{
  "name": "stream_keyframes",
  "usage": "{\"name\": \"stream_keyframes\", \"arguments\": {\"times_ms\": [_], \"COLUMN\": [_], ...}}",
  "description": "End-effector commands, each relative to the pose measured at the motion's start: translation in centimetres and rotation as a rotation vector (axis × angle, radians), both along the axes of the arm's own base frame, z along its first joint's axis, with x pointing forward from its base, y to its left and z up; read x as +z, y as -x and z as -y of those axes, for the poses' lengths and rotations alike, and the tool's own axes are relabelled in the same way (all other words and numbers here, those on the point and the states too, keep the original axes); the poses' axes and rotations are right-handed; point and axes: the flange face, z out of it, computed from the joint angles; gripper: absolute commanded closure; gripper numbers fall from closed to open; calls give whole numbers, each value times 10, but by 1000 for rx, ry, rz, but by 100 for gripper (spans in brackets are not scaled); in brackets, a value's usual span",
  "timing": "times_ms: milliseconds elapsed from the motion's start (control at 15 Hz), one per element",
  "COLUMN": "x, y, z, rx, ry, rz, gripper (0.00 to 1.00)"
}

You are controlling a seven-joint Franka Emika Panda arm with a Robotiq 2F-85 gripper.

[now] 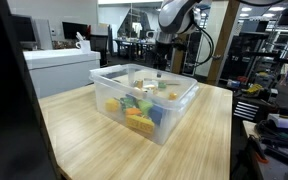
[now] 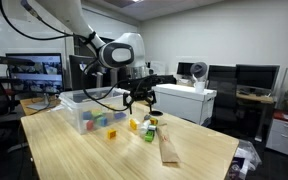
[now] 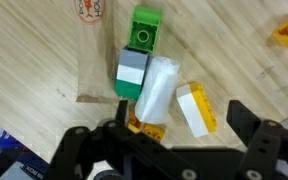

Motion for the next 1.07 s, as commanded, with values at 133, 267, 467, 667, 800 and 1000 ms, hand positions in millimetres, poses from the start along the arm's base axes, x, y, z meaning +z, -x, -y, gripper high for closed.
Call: {"name": "stream_keyframes", "arguments": {"times_ms": [133,267,467,667,800,1000], "x": [-46,-58,-73,-79,-82,-91], "y": [-20,-23,-29,-38,-42,-41], "z": [-30,-36,-35,-27,-25,-23], "rx": [-49,-46,-66,-101,-124,-153], "ry": [50,70,109,146,165,190], "rz": [4,-13,-17,11,24,7], "gripper": [0,0,0,0,0,0]}}
